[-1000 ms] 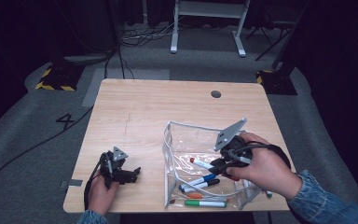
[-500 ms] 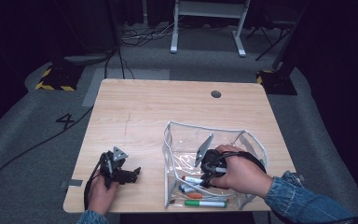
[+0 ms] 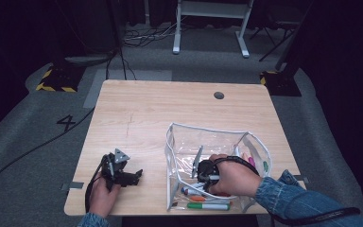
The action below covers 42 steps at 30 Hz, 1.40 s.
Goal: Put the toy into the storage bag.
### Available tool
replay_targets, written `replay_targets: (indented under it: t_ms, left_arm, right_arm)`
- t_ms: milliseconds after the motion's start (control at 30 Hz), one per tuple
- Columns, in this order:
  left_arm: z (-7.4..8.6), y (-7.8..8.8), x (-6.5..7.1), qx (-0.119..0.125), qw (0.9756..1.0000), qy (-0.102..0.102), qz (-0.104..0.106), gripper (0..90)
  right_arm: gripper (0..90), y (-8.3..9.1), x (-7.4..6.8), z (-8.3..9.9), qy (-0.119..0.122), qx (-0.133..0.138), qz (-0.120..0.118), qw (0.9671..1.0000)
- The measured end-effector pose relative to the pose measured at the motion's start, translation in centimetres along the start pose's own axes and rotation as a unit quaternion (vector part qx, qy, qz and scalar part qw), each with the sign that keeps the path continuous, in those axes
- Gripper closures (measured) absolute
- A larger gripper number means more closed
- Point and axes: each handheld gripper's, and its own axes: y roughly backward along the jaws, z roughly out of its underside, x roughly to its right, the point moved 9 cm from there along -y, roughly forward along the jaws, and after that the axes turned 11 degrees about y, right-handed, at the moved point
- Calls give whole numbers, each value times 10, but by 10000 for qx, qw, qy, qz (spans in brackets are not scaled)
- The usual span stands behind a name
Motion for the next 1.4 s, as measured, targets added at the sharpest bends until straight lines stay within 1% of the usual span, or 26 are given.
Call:
replay_targets:
  t_ms: [67,100,133,167,200,300,367,433,533,600,700,733,800,867,900,933,967,1033,1100,1133,1167,1200,1233,1300,1333,1400]
  left_arm:
    - [0,0,0,0,10000,1,0,0]
    - [0,0,0,-1,10000,0,1,0]
    - [0,0,0,0,10000,1,0,0]
    - [0,0,0,0,10000,1,1,0]
    - [0,0,0,-2,10000,1,1,0]
    - [0,0,0,0,10000,1,0,0]
    - [0,0,0,1,10000,2,0,0]
    - [0,0,0,0,10000,1,-1,0]
    - [0,0,0,1,10000,1,-1,0]
    - [0,0,0,0,10000,1,1,0]
    - [0,0,0,1,10000,0,1,0]
    - [0,0,0,1,10000,0,0,0]
    - [0,0,0,2,10000,2,1,0]
    - [0,0,0,-2,10000,26,11,0]
    - [0,0,0,4,10000,31,13,0]
    - [0,0,0,-6,10000,53,5,0]
    - [0,0,0,-7,10000,58,-1,0]
    - [1,0,0,-11,10000,57,-13,0]
    - [1,0,0,-10,10000,60,-13,0]
    - [1,0,0,-12,10000,57,-16,0]
    - [1,0,0,-12,10000,56,-14,0]
    - [1,0,0,-12,10000,56,-15,0]
    - [1,0,0,-13,10000,56,-15,0]
    - [1,0,0,-13,10000,55,-15,0]
    - [1,0,0,-14,10000,54,-15,0]
    - [1,0,0,-12,10000,57,-15,0]
  right_arm:
    - [765,-2,1,3,-19,-90,-8,10000]
    - [758,-3,0,3,-95,-97,-51,9999]
    - [705,-2,1,3,-108,-84,-12,9999]
    - [662,-1,3,2,-101,13,54,9999]
    - [642,0,4,1,-115,104,123,9998]
    - [604,11,9,-3,-150,425,347,9984]
    - [594,24,10,-6,-309,707,468,9959]
    - [592,38,13,-7,-441,938,616,9927]
    - [577,58,17,-5,-669,1307,831,9857]
    - [571,66,21,-1,-750,1405,955,9826]
    - [566,83,24,8,-1052,1670,1098,9742]
    - [560,88,25,11,-1166,1770,1135,9707]
    - [554,99,28,19,-1359,2014,1261,9618]
    - [537,110,31,30,-1466,2137,1393,9557]
    - [536,116,33,35,-1566,2236,1459,9509]
    - [536,120,35,40,-1593,2303,1530,9477]
    - [538,127,36,49,-1697,2352,1607,9434]
    - [546,138,39,64,-1902,2485,1742,9337]
    - [551,147,40,80,-2069,2548,1845,9264]
    - [551,151,41,87,-2158,2603,1923,9213]
    - [556,156,42,98,-2257,2598,2004,9173]
    - [558,158,43,104,-2318,2611,2055,9142]
    - [558,161,44,112,-2418,2647,2110,9094]
    - [559,164,45,128,-2636,2692,2172,9005]
    - [560,165,46,137,-2732,2666,2214,8974]
    - [561,164,48,153,-2933,2645,2297,8895]
